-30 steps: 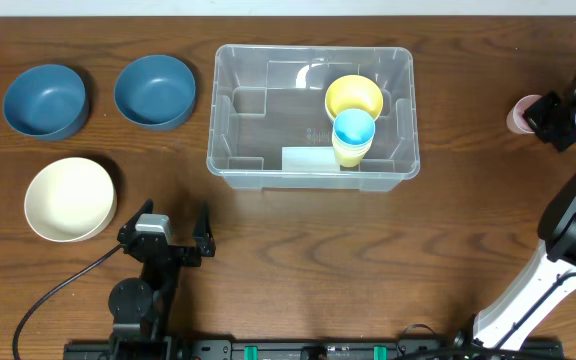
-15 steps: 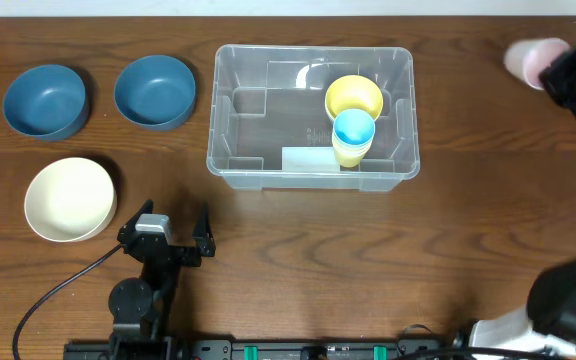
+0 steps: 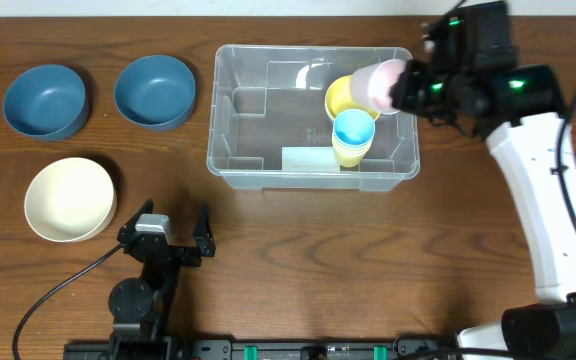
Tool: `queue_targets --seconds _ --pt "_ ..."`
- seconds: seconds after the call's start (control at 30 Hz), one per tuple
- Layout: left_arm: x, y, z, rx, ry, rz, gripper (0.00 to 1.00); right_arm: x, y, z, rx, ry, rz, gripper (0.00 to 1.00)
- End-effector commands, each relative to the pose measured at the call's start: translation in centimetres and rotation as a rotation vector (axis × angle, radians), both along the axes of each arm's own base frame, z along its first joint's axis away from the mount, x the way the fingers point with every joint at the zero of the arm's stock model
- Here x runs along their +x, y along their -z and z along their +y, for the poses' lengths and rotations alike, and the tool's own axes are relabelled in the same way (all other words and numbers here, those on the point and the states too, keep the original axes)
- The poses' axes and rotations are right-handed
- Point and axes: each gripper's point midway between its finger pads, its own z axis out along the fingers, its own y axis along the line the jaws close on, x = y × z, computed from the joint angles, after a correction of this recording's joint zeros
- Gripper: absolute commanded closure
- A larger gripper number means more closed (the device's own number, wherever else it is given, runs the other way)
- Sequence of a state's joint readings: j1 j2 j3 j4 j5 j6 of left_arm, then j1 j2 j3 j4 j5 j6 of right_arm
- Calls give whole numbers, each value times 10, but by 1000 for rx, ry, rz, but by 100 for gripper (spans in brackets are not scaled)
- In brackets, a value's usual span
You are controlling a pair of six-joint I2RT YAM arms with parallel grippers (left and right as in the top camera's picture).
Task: Pack container
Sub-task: 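Carry the pink cup with the right gripper and stack it onto the cups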
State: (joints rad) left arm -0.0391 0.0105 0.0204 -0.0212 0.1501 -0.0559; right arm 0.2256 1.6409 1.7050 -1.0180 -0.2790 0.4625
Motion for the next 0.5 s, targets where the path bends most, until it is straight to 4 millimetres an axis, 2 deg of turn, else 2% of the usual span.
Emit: queue_targets --seconds 0.0,0.13,0.47 --pt "-1 15 -1 -2 6 46 2 0 21 6 -82 6 33 99" --pt "-1 15 -1 -2 6 46 2 -5 41 12 -131 29 94 99" --pt "-1 15 -1 -2 6 46 2 -10 78 3 -204 83 180 99"
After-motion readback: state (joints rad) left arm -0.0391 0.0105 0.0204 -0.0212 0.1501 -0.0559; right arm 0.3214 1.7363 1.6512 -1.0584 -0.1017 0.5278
